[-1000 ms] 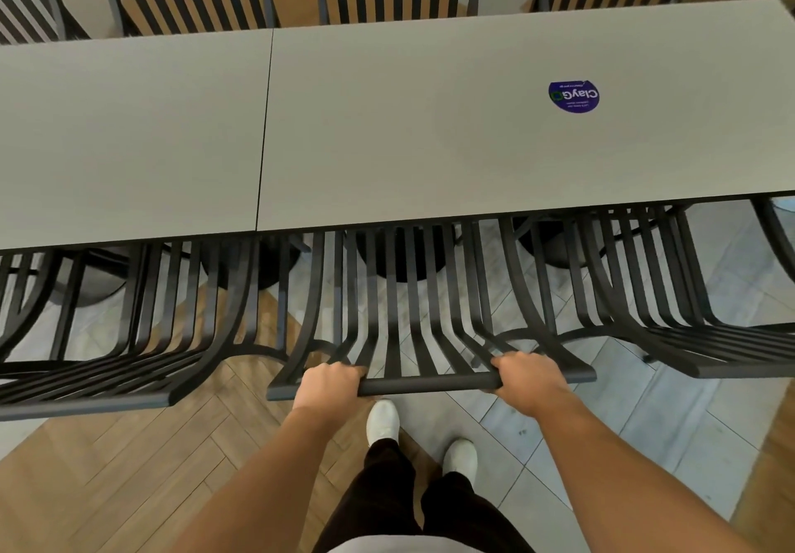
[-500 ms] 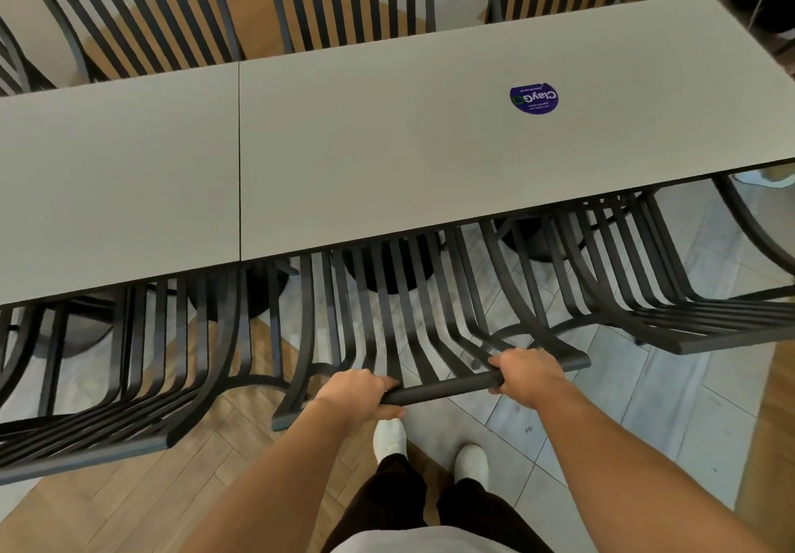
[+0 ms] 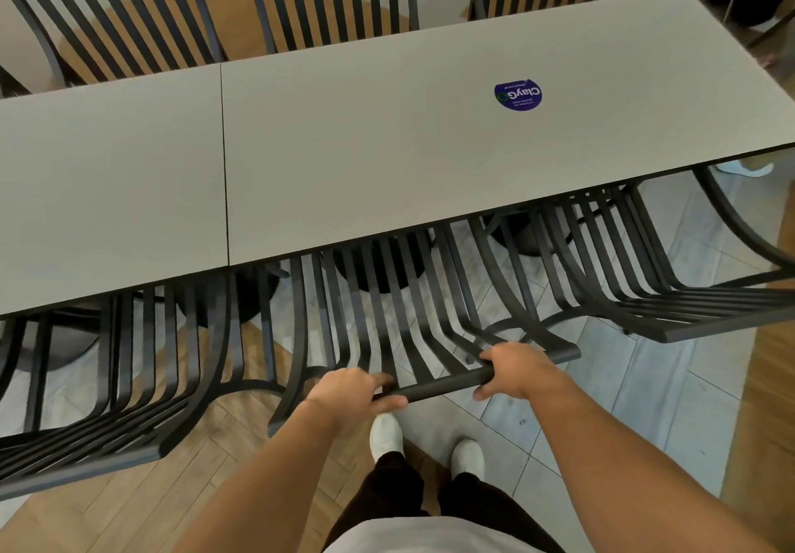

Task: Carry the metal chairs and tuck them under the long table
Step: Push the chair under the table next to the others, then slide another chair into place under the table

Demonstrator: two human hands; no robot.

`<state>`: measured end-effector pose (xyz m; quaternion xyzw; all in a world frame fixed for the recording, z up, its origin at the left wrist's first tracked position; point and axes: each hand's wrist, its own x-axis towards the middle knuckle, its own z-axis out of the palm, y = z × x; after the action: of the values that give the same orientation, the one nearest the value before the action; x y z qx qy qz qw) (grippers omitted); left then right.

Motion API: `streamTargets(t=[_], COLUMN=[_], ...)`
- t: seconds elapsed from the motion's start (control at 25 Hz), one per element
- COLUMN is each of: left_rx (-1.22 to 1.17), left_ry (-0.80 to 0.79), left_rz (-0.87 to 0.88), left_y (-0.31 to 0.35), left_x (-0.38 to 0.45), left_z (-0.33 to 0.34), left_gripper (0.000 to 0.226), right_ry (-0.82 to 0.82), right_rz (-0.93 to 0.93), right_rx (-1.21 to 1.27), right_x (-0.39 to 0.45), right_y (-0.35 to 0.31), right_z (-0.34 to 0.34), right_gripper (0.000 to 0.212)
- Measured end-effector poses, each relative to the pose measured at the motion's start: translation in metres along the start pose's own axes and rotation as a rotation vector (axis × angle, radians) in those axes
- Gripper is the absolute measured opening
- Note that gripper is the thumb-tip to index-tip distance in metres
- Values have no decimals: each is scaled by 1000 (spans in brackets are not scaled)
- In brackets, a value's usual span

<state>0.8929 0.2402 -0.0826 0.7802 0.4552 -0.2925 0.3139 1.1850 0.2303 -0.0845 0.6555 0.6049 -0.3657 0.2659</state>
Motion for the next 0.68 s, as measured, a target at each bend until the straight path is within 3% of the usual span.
streamTargets(t=[0.16,0.44,0.68], left_rx=[-32,-73,-142], left_ry=[81,193,268], left_rz=[2,55,74], left_y=[11,135,284], left_x=[13,64,107], left_z=[-26,-78,-94], left_gripper=[87,62,48], right_ry=[70,359,382], right_rz=[-26,86,87], right_rx=[176,296,261], right_x=[-23,-43,-64], right_y=[16,156,313], right_z=[-18,-51,-73], right_gripper=[93,59,56])
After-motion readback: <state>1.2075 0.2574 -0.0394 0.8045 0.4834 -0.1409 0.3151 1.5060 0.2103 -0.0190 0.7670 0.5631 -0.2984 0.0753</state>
